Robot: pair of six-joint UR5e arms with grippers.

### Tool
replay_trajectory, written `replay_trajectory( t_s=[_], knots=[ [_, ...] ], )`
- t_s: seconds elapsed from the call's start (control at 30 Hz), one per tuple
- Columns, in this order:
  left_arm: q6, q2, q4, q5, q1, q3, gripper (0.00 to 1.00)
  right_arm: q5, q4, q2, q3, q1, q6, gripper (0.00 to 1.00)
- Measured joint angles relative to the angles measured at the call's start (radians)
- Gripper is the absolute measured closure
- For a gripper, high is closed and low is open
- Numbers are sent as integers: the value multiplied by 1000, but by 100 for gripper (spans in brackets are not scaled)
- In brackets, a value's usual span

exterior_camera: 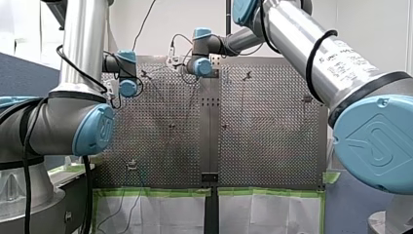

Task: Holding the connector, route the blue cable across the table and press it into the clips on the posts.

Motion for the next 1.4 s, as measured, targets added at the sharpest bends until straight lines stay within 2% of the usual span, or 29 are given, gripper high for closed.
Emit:
replay_trajectory(
  t_s=[0.23,0.27,0.3,0.33,0.37,0.4,0.43,0.47,0.5,0.53,0.57,0.73,0.87,1.1,1.27,1.4],
  knots=[
    [-22,-5,1,2,4,3,100,0,2,0,-15,-3,0,100],
    [-28,-5,-1,1,4,4,92,0,2,1,-15,-3,0,100],
    [-35,-5,-5,-1,4,3,92,1,4,1,-16,-2,0,100],
    [-45,-5,-12,-6,4,3,80,1,6,2,-16,-1,0,100],
    [-52,-5,-17,-11,5,4,62,1,8,3,-16,0,0,100],
    [-60,-5,-23,-16,5,3,62,2,11,5,-16,2,0,100],
    [-70,-5,-33,-24,5,3,40,2,14,7,-16,3,0,100],
    [-78,-5,-40,-31,5,3,24,2,16,10,-16,4,0,100],
    [-85,-4,-47,-38,5,2,24,3,19,13,-16,6,0,100],
    [-93,-3,-57,-48,4,0,8,3,22,16,-16,7,0,100],
    [-98,-2,-64,-55,4,-3,0,3,25,20,-16,8,0,100],
    [-105,22,-105,-94,-2,-32,0,12,42,43,-16,12,0,100],
    [-110,52,-138,-98,-7,-64,0,29,49,64,-15,12,0,100],
    [-129,112,-189,-47,-19,-124,0,66,57,99,-5,6,0,100],
    [-135,131,-211,-3,-34,-144,0,76,60,111,11,-1,0,100],
    [-140,135,-216,11,-43,-146,0,77,61,113,33,-8,0,100]
  ],
)
